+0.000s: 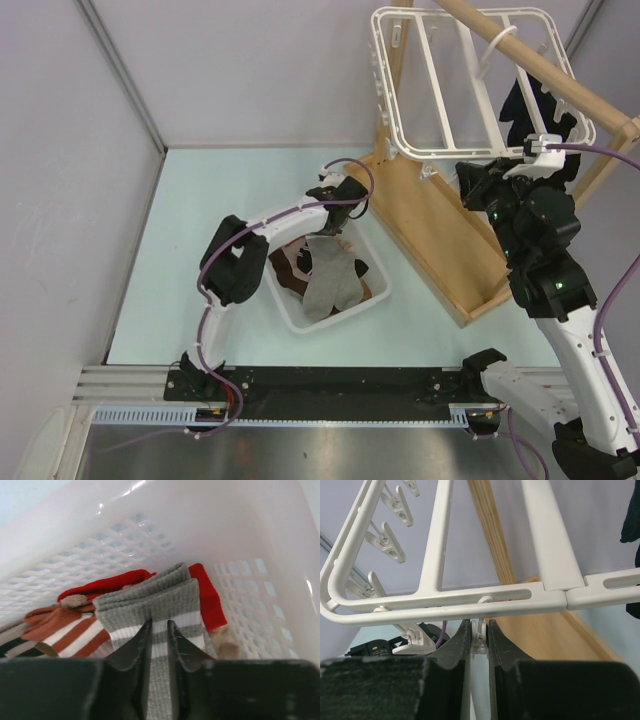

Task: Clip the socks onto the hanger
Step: Pick up the sock from the bin.

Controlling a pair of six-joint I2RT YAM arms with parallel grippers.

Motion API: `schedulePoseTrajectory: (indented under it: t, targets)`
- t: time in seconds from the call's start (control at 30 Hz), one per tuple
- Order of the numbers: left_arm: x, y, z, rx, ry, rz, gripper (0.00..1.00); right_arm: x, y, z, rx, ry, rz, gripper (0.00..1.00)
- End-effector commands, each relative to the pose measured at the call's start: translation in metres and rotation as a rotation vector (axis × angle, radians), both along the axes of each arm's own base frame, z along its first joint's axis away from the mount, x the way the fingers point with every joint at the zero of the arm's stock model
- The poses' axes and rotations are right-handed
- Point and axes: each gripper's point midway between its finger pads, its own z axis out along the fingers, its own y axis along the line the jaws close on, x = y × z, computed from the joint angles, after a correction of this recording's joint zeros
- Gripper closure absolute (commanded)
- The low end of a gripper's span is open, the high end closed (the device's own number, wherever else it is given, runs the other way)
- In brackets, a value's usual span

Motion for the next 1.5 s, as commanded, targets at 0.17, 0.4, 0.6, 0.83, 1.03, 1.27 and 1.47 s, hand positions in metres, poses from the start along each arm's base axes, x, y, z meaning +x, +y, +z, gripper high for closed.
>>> schedulePoseTrajectory:
  t: [0.17, 0.4, 0.6, 0.83, 1.03, 1.27, 1.47]
  targets:
    - [0.001, 0.009, 0.047, -0.037, -0.102, -0.012, 1.0, -0.006, 0.001, -0.003, -0.008, 0.003, 0.019, 0.9]
    - [0.001, 0.009, 0.029, -0.061, -0.059, -0.007, 0.8, -0.007, 0.001, -0.001, 0.0, -0.002, 0.023, 0.9]
    - [0.0, 0.0, 0.007, -0.098, -0.006, -0.025, 0.66, -0.007, -0.001, -0.002, -0.003, 0.001, 0.018, 0.9]
    - [0.0, 0.005, -0.012, -0.06, 0.023, -0.016, 0.6, -0.007, -0.001, -0.003, -0.004, 0.007, 0.018, 0.9]
    - [-0.004, 0.009, -0.033, -0.014, 0.074, -0.015, 0.7, -0.005, -0.001, -0.005, -0.005, 0.011, 0.018, 0.9]
    - [-0.004, 0.014, -0.002, -0.037, 0.003, -0.032, 1.0, -0.006, -0.002, -0.003, -0.007, 0.005, 0.019, 0.9]
    - [-0.004, 0.02, 0.053, -0.074, -0.1, -0.057, 1.0, -0.006, -0.001, -0.003, -0.009, 0.004, 0.022, 0.9]
